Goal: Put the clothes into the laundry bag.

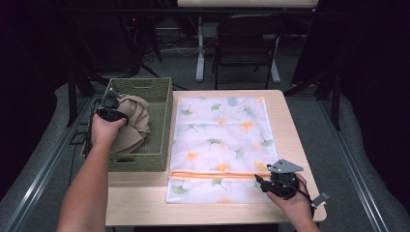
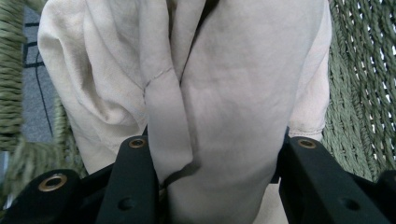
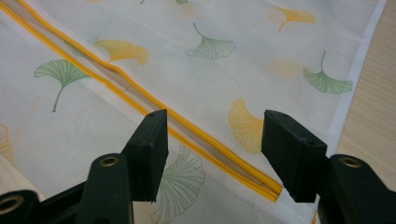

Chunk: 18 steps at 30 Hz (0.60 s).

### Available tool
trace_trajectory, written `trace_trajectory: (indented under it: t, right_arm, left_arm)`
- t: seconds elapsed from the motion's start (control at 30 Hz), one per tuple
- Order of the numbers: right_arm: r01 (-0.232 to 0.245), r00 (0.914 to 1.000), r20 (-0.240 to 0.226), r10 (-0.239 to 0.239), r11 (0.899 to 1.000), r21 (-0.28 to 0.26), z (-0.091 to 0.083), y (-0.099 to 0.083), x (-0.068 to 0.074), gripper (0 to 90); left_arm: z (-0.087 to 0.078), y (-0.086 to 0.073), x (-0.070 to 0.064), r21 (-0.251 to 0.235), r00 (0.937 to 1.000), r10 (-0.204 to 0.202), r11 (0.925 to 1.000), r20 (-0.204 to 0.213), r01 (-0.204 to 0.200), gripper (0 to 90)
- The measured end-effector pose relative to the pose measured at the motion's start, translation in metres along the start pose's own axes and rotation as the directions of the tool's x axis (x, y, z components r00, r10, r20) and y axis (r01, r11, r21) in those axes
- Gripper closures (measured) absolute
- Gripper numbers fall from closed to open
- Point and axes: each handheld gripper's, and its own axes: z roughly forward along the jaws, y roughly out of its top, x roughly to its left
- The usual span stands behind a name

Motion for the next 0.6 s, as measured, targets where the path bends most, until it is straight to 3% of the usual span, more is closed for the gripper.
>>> trace_trajectory:
  t: [0.6]
  right_arm:
    - [0.003,1.0000,-0.002,-0.003,1.000,-0.001,0.000,0.000,0.000,41.0]
  left_arm:
    - [-0.031,0.013,-0.001,-0.054,1.0000,0.002,0.9985,0.000,-0.002,61.0]
